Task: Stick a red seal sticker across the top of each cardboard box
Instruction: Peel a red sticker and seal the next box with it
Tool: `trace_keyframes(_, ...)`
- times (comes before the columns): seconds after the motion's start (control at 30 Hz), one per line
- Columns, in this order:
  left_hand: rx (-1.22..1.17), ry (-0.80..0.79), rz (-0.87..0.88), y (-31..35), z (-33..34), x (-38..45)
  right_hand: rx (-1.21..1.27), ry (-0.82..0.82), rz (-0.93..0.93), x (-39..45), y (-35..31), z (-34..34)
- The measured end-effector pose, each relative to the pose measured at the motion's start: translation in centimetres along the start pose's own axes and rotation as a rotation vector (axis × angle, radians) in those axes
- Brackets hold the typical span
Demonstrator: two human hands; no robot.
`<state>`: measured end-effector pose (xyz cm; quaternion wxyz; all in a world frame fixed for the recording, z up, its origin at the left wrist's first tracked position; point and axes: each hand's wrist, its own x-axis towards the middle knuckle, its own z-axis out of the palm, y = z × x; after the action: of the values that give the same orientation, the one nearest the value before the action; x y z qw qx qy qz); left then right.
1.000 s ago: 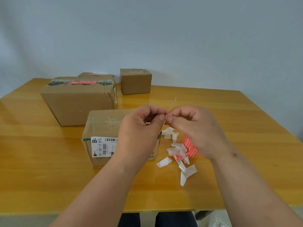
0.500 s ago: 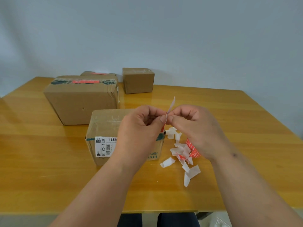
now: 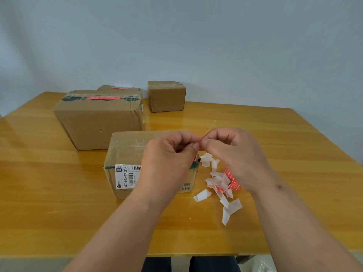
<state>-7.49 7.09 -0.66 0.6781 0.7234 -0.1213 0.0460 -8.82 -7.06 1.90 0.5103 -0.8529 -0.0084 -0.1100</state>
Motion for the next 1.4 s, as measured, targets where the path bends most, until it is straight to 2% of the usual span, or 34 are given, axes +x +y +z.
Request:
trace_keyframes(0.5,-0.009,0.006,-0.046,0.3,-0.2,0.0,-0.03,0.003,-0.044,0.2,0.1,0.3)
trace_keyframes(0.97,0.259,-0.009,-0.043,1.4,-0.9,0.5,-0.167,-0.054,-0.159,0.1,-0.2,0.1)
trace_keyframes(1.4,0.255,-0.029,-0.07,2.0,-0.5,0.4,-0.258,-0.028,-0.192,0.1,0.4,-0.1)
